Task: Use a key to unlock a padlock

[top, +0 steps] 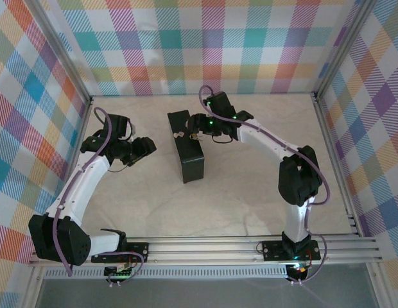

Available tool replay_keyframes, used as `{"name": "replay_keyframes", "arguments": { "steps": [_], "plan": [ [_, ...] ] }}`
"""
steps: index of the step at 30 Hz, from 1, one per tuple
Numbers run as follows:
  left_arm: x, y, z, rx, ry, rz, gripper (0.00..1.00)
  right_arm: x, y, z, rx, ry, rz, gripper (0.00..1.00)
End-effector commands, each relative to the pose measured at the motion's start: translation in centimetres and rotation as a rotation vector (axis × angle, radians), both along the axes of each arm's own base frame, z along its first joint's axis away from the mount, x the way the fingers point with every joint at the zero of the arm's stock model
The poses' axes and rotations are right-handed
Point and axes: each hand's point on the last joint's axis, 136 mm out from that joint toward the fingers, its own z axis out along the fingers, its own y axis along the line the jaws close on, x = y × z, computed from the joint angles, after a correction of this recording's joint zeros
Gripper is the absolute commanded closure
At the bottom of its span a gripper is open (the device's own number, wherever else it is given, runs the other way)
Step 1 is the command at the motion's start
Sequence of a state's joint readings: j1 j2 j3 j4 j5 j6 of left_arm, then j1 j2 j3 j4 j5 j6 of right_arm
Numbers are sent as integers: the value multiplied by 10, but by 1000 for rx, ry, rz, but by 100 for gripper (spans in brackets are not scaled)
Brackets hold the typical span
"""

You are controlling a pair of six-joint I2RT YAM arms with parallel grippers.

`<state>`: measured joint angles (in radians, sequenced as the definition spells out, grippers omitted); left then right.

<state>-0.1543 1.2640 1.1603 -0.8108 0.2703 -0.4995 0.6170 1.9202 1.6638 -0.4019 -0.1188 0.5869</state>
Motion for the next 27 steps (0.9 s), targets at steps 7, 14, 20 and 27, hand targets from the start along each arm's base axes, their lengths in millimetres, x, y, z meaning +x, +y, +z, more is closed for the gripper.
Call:
{"name": "replay_keyframes", "arguments": {
  "steps": [7,14,20,27],
  "plan": [
    [-2,4,7,18,-9,-22,40,-4,7,6,17,4,28,69],
    [-1,3,7,13,-10,-19,40,-6,-5,19,54,-33,-33,85],
    [-1,4,8,14,-12,-16,40,3,-46,38,44,-104,-163,90],
    [0,2,10,4,-16,-15,40,11,-138,-40,-74,7,-353,90]
  ]
}}
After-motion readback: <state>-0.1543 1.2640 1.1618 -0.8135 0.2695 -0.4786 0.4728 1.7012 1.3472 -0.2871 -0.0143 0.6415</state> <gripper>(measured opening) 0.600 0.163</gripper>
